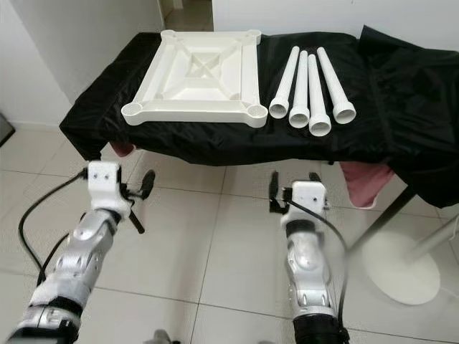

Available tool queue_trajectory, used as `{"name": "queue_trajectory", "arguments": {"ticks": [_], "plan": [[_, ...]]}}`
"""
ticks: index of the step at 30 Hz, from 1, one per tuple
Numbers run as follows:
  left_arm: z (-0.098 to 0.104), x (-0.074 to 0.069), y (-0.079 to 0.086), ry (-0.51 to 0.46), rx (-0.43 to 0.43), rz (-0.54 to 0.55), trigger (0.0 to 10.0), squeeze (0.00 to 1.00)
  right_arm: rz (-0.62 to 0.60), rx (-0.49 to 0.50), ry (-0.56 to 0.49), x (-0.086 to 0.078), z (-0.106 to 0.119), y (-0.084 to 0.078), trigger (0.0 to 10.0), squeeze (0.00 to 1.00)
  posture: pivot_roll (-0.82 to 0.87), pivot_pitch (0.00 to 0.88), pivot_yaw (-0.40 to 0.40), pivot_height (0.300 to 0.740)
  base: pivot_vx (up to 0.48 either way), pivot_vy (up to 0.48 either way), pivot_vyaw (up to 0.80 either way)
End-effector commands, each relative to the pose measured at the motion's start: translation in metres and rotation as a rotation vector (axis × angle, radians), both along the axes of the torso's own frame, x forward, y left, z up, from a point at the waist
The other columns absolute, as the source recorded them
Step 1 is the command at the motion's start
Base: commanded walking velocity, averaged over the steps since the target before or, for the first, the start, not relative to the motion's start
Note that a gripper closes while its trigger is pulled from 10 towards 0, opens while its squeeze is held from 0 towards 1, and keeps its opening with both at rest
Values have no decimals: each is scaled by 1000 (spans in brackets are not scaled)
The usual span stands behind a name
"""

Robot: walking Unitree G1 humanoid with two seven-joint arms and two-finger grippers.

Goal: Building children table

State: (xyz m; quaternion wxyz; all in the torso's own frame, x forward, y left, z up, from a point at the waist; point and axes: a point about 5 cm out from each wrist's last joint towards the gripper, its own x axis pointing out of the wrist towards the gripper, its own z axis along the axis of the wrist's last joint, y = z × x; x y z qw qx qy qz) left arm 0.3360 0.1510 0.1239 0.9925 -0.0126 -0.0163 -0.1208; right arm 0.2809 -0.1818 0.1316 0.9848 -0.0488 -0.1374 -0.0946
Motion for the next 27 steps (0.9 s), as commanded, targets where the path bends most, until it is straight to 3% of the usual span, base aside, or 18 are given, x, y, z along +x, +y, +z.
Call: {"name": "queue_trajectory", "arguments": {"ticks": [1, 13, 27], "plan": [[-5, -1, -7, 21, 13, -154, 10000, 0, 6, 6, -1, -1, 2, 5, 10000, 0, -109, 62, 120, 740, 0, 0, 0], [-1, -2, -3, -21, 28, -110, 10000, 0, 105, -22, 5, 12, 7, 14, 10000, 0, -68, 67, 68, 740, 0, 0, 0], [-8, -5, 2, 11, -12, -41, 10000, 0, 150, -35, 27, 12, 7, 17, 10000, 0, -30, 79, 4, 740, 0, 0, 0]]}}
